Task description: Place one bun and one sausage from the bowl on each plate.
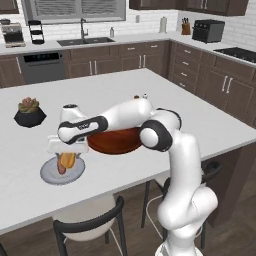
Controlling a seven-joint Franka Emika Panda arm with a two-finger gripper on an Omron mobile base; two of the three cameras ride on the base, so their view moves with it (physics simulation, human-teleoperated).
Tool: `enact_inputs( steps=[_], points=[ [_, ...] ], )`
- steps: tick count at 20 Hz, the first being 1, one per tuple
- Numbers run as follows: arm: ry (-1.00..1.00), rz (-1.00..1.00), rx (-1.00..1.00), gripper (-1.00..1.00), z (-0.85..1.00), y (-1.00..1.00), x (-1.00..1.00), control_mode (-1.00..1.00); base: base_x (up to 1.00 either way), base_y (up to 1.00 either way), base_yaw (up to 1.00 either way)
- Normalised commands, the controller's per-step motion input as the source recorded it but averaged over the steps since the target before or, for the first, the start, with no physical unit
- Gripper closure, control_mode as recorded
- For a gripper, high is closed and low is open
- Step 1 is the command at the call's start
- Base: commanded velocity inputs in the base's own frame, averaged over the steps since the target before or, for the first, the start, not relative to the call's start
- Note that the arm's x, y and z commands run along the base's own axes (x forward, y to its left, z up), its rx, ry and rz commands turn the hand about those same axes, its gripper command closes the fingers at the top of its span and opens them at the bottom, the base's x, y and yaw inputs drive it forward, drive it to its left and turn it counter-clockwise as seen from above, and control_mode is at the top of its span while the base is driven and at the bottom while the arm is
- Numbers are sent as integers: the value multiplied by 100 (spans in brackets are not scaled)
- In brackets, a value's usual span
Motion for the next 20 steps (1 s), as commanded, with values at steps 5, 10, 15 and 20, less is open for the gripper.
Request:
enact_inputs(
  steps=[5,10,15,20],
  points=[
    [-4,0,0,-100,0,-22,-13,-100,0,0,0],
    [-10,0,6,-100,11,-34,-36,-100,0,0,0],
    [-29,0,14,-100,58,-61,-80,-100,0,0,0],
    [-40,0,18,-100,80,-93,-99,-100,0,0,0]
  ],
)
